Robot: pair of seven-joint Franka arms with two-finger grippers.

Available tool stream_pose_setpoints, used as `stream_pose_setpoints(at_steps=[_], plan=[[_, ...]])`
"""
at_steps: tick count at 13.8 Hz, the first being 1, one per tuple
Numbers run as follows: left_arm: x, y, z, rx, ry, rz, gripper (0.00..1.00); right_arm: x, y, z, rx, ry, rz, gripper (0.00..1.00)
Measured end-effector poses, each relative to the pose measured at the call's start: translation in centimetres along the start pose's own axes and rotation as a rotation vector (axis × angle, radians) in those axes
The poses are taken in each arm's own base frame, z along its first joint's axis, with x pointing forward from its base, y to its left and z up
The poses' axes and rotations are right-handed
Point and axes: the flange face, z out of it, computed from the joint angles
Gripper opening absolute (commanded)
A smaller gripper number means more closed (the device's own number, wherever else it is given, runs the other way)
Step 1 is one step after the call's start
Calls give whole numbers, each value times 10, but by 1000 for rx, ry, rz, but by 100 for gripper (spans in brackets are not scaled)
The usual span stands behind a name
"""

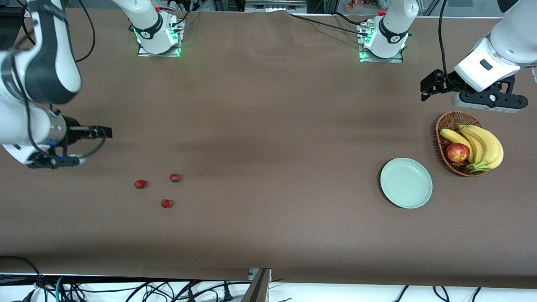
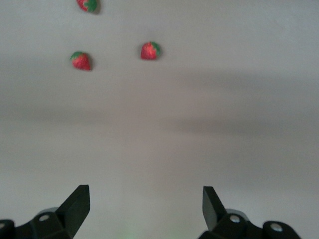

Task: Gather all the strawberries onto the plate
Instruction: 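Reach the right gripper down toward the three red strawberries, then grasp one red strawberry with the right gripper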

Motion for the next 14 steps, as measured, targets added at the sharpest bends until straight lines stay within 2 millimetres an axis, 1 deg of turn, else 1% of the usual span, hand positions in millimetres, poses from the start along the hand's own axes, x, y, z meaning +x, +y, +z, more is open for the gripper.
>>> stream_pose_setpoints(at_steps=[2,4,5,7,10,12,14], plan=[[0,-2,0,0,-1,-4,100,23,-8,25,-5,38,-13,100],[0,-4,1,-1,-2,-8,100,45,-25,47,-13,90,-38,100],[1,-5,1,-1,-3,-8,100,56,-30,62,-15,107,-45,100],[1,-7,2,-1,-4,-12,100,73,-26,95,-16,119,-40,100],[2,-11,3,-2,-6,-19,100,91,-20,141,-18,115,-31,100],[2,-11,3,-2,-6,-19,100,97,-20,161,-19,113,-33,100],[2,-14,3,-2,-7,-25,100,102,-20,173,-20,121,-33,100]])
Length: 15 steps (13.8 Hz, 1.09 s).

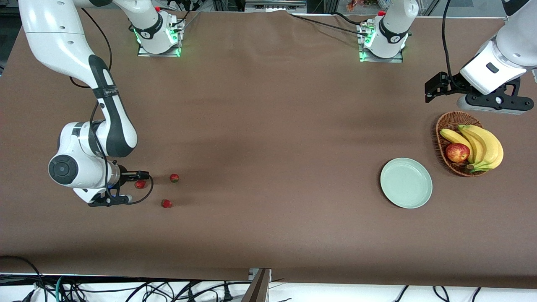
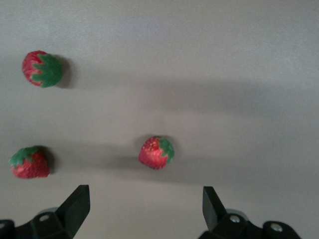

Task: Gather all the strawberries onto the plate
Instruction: 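Grasp one red strawberry with the right gripper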

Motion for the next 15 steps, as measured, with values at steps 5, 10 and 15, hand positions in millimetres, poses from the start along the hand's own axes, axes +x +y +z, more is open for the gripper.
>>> stream_pose_setpoints(at_steps=[5,10,15], plan=[[0,-7,0,-1,-1,-12,100,9,8,29,-2,50,10,100],[1,-10,1,-1,-2,-18,100,12,10,47,-3,61,13,98],[1,-10,1,-1,-2,-18,100,8,9,55,-2,43,13,43]])
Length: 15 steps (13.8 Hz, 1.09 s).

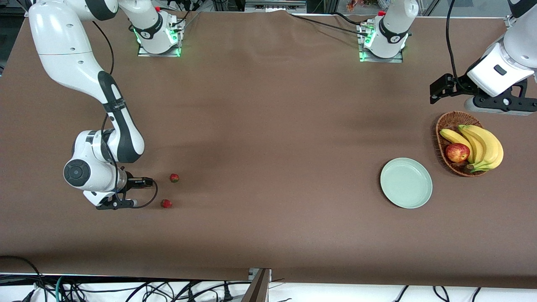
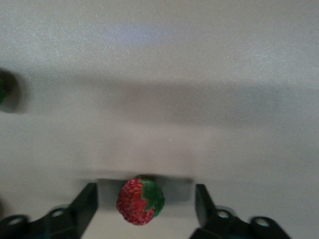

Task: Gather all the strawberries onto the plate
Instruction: 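Grasp one red strawberry with the right gripper, then carry the strawberry to mid-table and release it from the right gripper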

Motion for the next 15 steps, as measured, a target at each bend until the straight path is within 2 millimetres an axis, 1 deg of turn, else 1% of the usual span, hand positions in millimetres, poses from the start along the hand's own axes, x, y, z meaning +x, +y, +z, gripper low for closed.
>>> stream_pose_setpoints(at_steps=[1,2,4,7,9,10,11,12,14,15], plan=[[0,0,0,0,0,0,100,0,0,0,0,-1,0,34],[0,0,0,0,0,0,100,0,0,0,1,-1,0,29],[0,0,0,0,0,0,100,0,-3,-2,4,2,-3,24],[0,0,0,0,0,0,100,1,-4,-3,3,5,-3,23],[0,0,0,0,0,0,100,4,-10,-11,6,9,-12,23],[0,0,0,0,0,0,100,6,-20,-20,14,6,-25,23],[0,0,0,0,0,0,100,7,-34,-31,24,-1,-40,23],[0,0,0,0,0,0,100,8,-53,-42,38,-6,-48,23],[0,0,0,0,0,0,100,6,-99,-58,67,-3,-34,23],[0,0,0,0,0,0,100,3,-128,-63,83,-1,-17,23]])
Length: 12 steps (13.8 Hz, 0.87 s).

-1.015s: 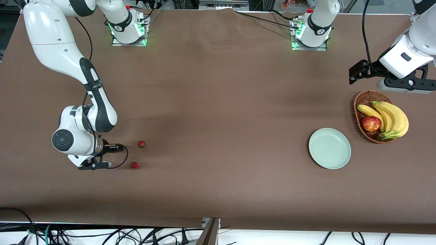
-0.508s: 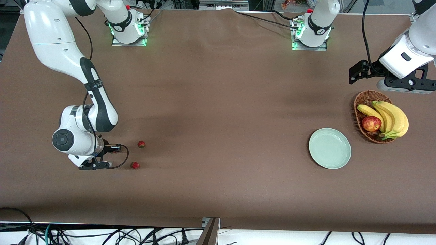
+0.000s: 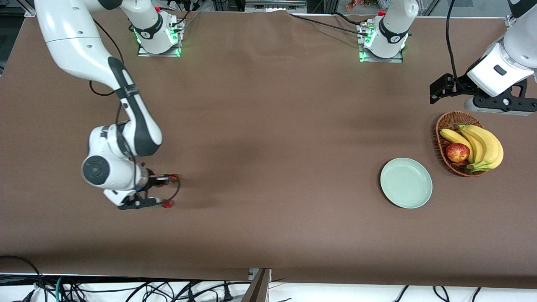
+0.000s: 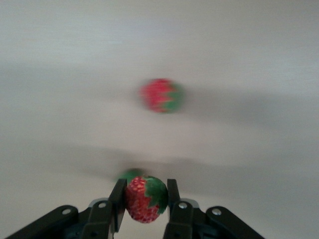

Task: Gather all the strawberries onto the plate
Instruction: 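Carry the strawberry to mid-table and release it from the right gripper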

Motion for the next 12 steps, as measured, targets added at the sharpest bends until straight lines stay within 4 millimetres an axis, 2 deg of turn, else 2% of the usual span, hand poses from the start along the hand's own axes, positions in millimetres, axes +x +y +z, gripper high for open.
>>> stream_pose_setpoints(at_steps=[4,6,10,12], plan=[[0,0,0,0,0,0,100,-18,-133,-11,41,40,120,23],[0,0,0,0,0,1,100,-33,-192,-9,64,81,171,23],[0,2,0,0,0,4,100,-71,-295,20,129,132,272,23],[0,3,0,0,0,6,100,-91,-336,36,173,157,317,23]])
